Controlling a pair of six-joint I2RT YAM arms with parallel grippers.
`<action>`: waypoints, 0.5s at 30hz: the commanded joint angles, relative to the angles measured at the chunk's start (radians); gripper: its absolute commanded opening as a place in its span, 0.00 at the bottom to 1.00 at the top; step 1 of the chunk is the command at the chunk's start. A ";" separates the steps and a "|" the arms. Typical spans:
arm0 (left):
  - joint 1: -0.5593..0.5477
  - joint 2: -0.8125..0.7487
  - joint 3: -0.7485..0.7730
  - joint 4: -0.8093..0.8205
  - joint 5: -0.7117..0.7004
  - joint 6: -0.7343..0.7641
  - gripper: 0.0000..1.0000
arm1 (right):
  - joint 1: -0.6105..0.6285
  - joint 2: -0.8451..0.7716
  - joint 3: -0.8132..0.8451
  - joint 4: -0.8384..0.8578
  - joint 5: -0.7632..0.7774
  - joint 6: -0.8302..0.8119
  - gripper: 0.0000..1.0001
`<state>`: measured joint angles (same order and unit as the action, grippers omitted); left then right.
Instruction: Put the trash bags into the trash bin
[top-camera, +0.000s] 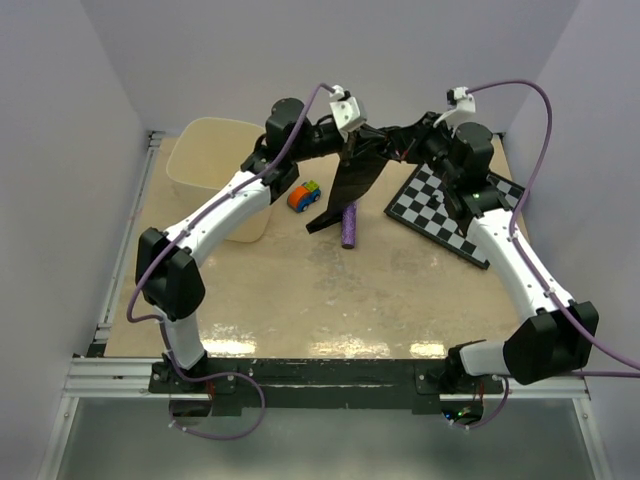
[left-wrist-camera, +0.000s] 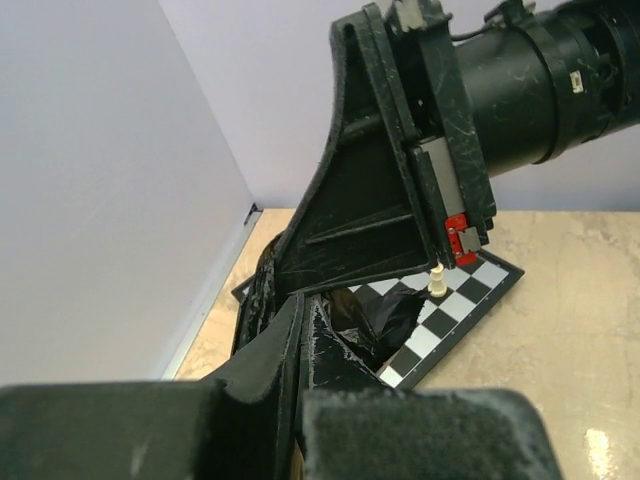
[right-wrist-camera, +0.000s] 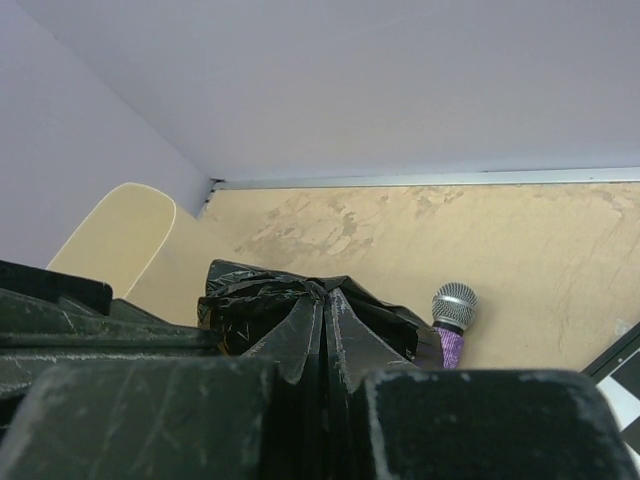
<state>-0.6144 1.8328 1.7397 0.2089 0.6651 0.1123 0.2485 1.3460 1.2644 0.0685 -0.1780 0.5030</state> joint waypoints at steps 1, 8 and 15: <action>-0.015 -0.012 0.035 -0.013 -0.024 0.118 0.00 | 0.001 0.007 0.049 0.047 -0.026 0.008 0.00; -0.019 0.043 0.079 -0.051 -0.215 0.184 0.00 | 0.002 0.012 0.059 0.062 -0.064 0.008 0.00; -0.019 0.062 0.048 -0.005 -0.222 0.338 0.00 | 0.000 0.015 0.078 0.053 -0.074 0.043 0.00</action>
<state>-0.6308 1.9053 1.8015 0.1505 0.4702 0.3317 0.2485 1.3556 1.2835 0.0830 -0.2298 0.5163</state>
